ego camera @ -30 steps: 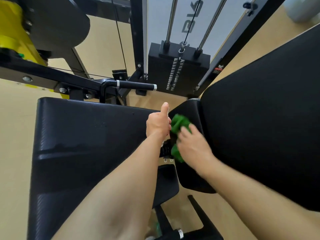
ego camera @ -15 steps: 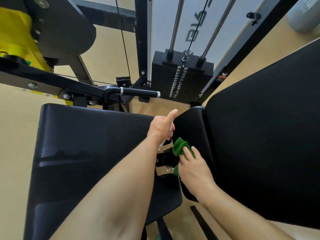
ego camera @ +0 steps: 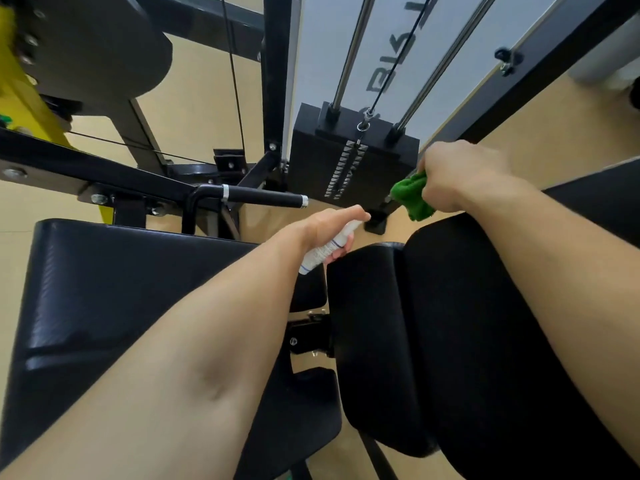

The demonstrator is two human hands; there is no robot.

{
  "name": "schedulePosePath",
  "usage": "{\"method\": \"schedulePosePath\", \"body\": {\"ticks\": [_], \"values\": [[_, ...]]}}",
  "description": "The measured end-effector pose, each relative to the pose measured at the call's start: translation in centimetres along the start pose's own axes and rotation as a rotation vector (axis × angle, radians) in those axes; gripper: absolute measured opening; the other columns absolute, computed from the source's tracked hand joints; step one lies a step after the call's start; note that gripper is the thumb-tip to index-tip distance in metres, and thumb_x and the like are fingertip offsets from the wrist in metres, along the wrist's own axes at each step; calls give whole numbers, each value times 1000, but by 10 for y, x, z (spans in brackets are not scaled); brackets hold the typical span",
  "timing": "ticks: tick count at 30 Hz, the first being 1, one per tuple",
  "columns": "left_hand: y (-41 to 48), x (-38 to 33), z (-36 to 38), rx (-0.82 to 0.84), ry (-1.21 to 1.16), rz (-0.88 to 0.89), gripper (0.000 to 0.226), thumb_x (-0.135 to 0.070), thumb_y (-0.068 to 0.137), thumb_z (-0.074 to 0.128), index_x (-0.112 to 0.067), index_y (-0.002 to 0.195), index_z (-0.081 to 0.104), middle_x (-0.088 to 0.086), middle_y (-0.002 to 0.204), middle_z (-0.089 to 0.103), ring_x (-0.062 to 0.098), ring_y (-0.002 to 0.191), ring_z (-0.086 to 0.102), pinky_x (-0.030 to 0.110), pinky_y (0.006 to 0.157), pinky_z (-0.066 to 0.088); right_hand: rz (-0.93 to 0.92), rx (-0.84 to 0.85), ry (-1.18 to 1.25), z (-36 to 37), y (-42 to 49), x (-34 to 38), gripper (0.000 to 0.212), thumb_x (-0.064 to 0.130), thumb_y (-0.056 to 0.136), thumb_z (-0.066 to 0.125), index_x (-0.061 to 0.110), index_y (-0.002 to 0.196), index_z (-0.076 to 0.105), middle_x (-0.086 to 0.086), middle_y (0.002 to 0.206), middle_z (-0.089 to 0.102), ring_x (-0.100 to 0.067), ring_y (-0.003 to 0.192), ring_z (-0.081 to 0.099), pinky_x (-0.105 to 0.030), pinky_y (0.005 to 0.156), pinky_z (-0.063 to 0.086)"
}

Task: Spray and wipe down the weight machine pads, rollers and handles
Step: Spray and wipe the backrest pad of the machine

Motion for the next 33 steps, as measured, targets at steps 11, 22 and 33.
{"method": "schedulePosePath", "body": {"ticks": [11,22,33], "values": [[29,-18,-13,121,216,-95,60,-57,95,48,-12,56,56,9,56,52,19,44,47,37,68,44,-44,140,33,3,34,10,26,12,86,58,23,109,65,-4,91,61,-29,88,59,-38,69,44],[35,25,-43,-81,199,-227,67,-74,93,45,-9,85,63,5,58,54,17,44,48,39,74,48,-222,534,-102,73,36,71,33,36,97,53,17,121,65,-7,113,63,-31,105,62,-43,96,51],[32,26,-43,-103,65,-140,70,-74,97,44,-12,66,58,3,58,57,16,53,52,36,73,48,-410,440,-302,137,25,138,24,27,99,47,17,117,61,-4,124,61,-28,118,57,-37,82,42]]}}
Point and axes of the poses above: each hand's wrist, its own y-axis towards the middle knuckle, its own z-axis out of the palm, x = y × z, the point moved 1 cm from there along y, towards the middle knuckle
